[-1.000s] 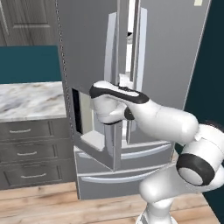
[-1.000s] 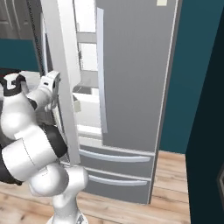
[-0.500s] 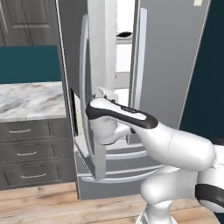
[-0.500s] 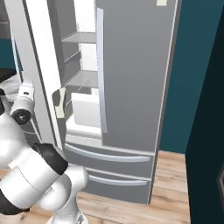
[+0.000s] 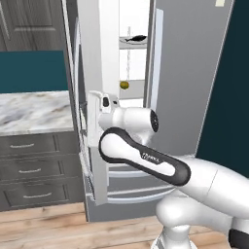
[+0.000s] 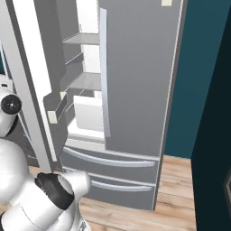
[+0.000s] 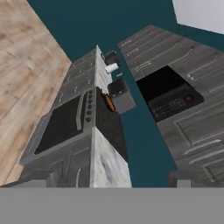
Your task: Retrieve the fish from the fridge and place it on the saucepan with marinade on the stove.
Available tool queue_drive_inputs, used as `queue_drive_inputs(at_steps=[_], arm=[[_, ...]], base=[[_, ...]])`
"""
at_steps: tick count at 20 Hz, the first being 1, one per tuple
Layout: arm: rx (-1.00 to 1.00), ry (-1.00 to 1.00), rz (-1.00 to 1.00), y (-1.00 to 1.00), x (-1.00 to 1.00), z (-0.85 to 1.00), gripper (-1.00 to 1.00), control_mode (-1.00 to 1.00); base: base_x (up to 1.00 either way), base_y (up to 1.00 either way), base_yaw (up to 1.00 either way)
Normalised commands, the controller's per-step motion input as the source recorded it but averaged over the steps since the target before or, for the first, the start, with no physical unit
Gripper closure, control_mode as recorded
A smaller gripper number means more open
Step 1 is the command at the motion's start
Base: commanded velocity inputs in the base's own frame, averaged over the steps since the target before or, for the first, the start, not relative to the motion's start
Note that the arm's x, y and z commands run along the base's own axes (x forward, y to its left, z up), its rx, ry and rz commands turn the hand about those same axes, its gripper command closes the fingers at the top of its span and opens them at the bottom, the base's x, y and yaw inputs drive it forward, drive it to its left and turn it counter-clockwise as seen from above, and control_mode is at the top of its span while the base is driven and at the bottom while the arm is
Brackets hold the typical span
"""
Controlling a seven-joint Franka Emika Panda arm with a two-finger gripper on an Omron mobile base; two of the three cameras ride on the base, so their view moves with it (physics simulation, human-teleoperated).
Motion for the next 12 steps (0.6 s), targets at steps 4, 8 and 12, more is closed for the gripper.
queue_drive_inputs(at_steps=[4, 8, 12], arm=[[0.01, 0.41, -0.22, -0.98, -0.16, 0.01, -1.0, -1.0], [0.01, 0.56, -0.27, -1.0, 0.0, -0.02, -1.0, -1.0], [0.0, 0.5, -0.26, -1.0, 0.0, 0.04, -1.0, -1.0]], base=[[0.0, 0.0, 0.0], [0.0, 0.0, 0.0], [0.0, 0.0, 0.0]])
